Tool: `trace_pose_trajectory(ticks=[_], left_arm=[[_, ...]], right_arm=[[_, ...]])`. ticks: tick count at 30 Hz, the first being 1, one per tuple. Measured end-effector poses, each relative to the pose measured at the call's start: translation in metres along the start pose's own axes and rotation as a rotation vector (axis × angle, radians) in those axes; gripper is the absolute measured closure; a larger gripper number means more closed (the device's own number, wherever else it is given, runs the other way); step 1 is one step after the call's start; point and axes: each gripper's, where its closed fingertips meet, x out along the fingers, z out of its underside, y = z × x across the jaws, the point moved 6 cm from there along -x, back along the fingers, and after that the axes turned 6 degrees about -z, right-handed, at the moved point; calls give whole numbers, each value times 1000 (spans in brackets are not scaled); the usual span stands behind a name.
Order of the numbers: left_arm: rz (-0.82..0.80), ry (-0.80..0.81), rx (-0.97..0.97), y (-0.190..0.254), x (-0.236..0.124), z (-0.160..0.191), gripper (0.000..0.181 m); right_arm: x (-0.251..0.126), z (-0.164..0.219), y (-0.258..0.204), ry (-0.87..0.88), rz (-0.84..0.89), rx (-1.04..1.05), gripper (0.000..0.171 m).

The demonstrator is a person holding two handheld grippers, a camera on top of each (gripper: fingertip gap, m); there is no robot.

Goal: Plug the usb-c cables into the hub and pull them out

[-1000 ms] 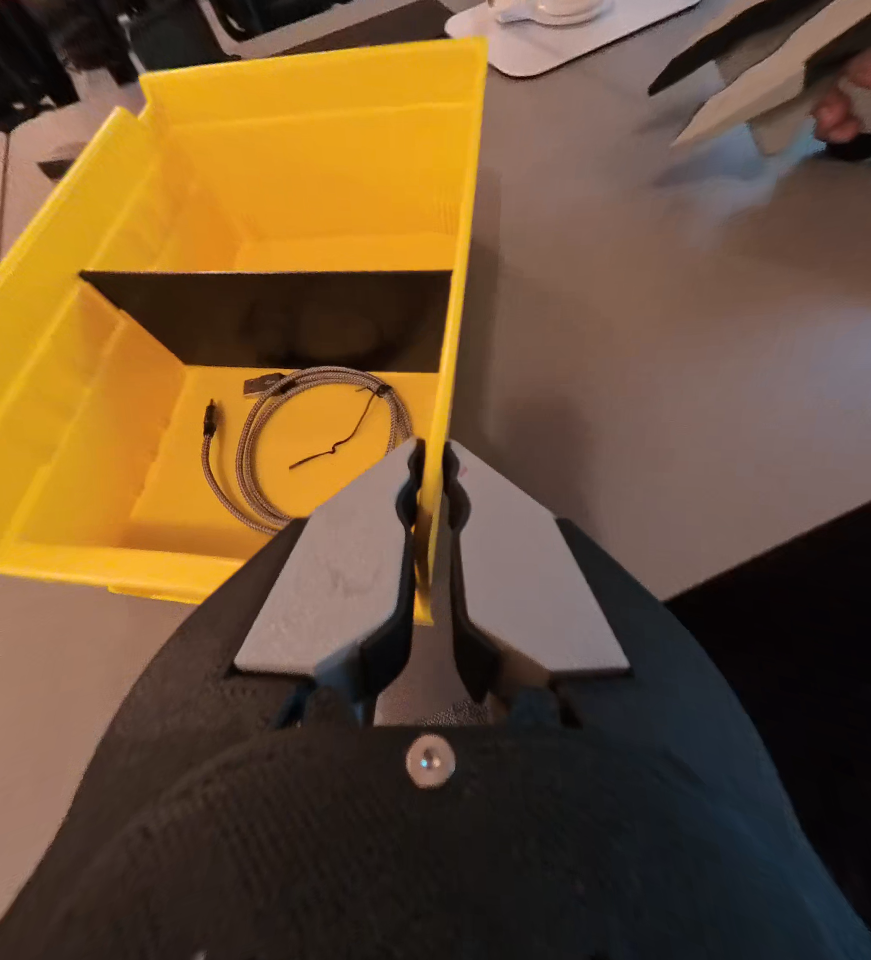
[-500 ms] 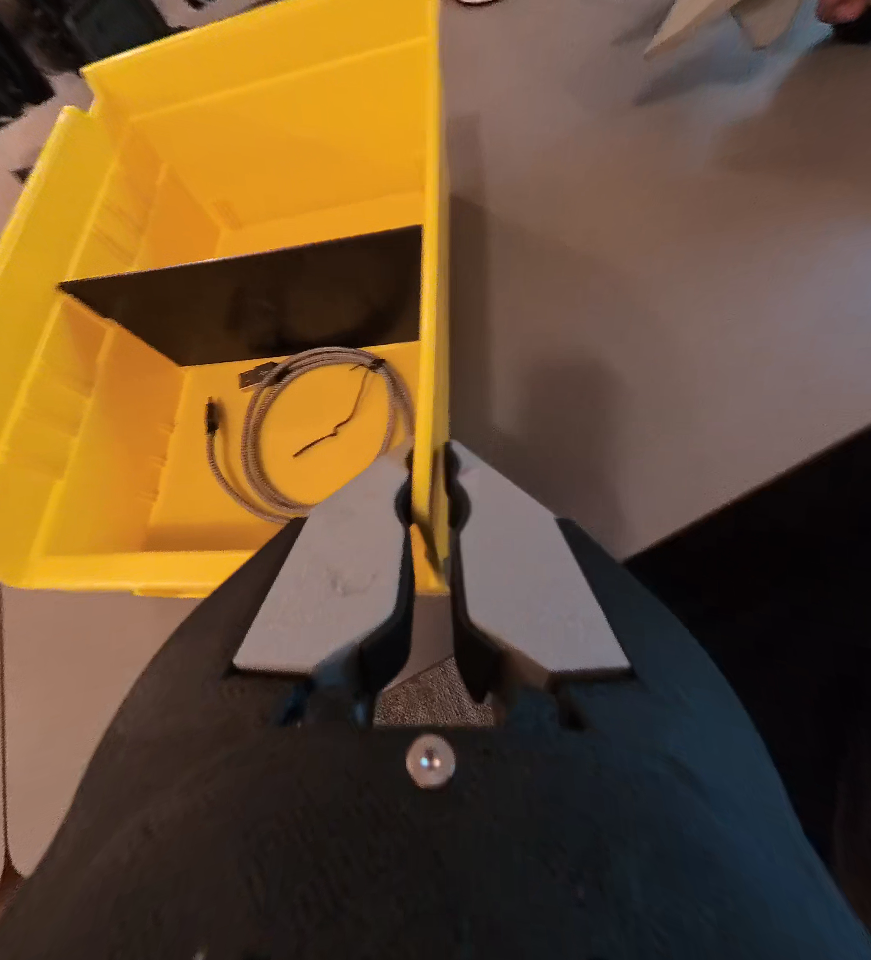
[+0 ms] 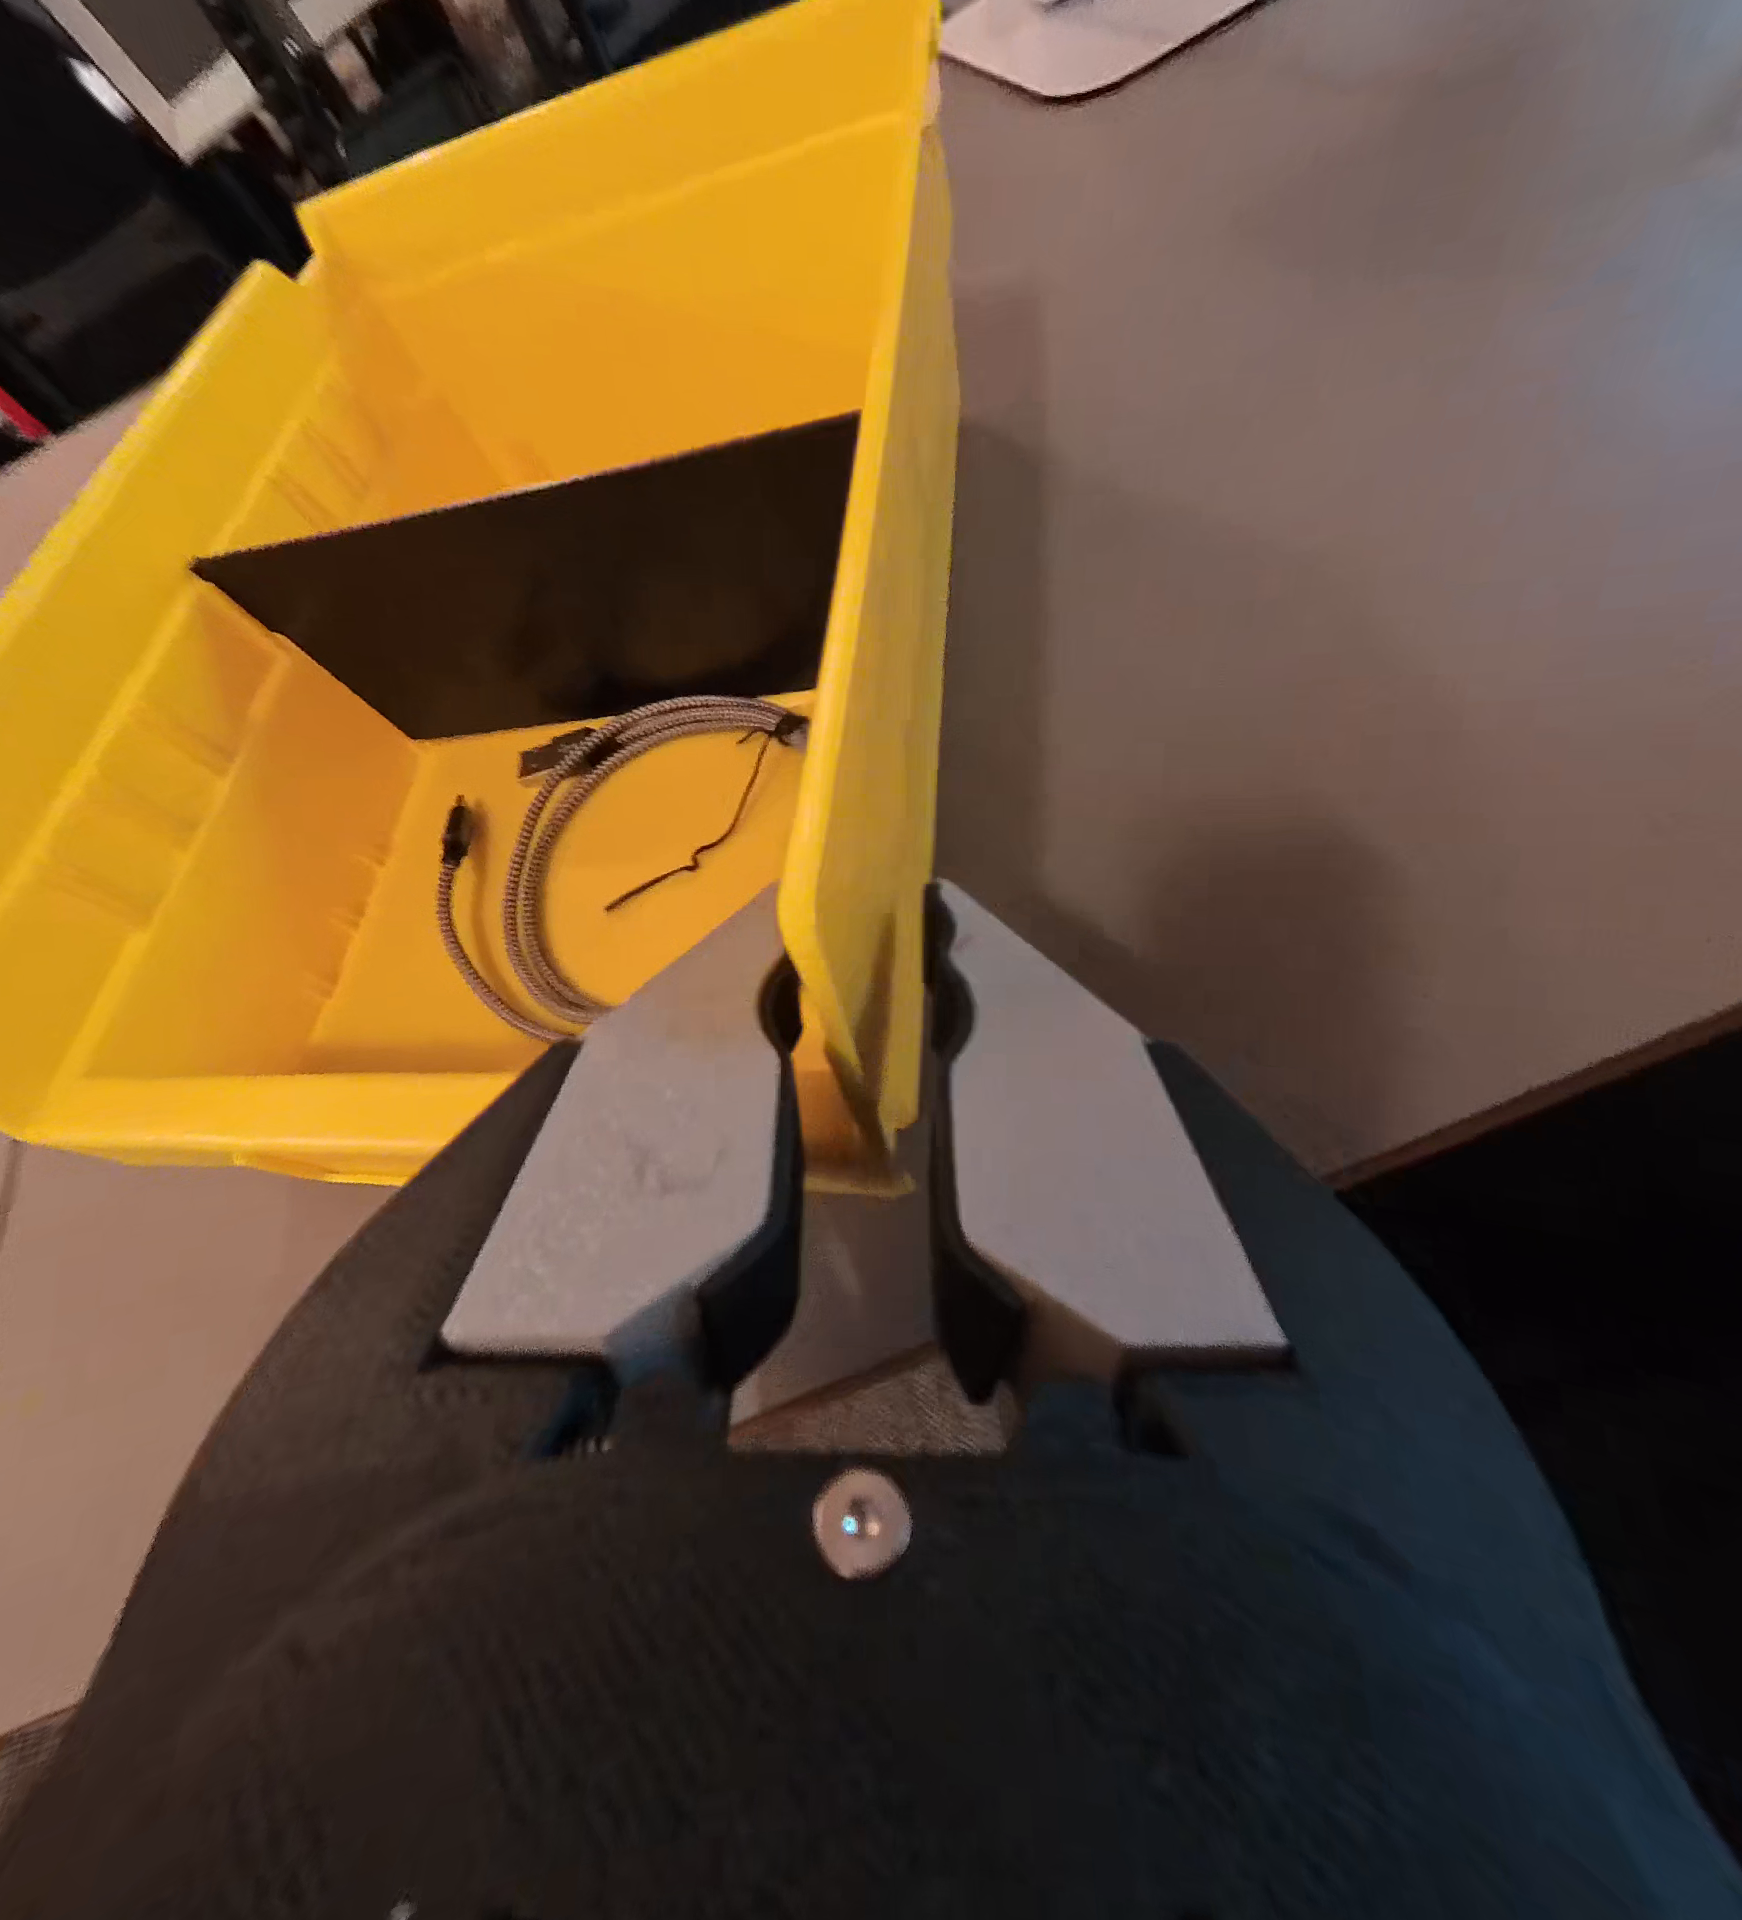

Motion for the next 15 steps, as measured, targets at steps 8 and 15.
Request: trace_pose_trajectory(ticks=[8,15], left_arm=[[-32,16,158,0,9,-11,176],[-139,77,184,-10,0,-29,175]], right_arm=[[-92,83,87,-86,442,289,65],[-58,102,99,-197,381,370,163]])
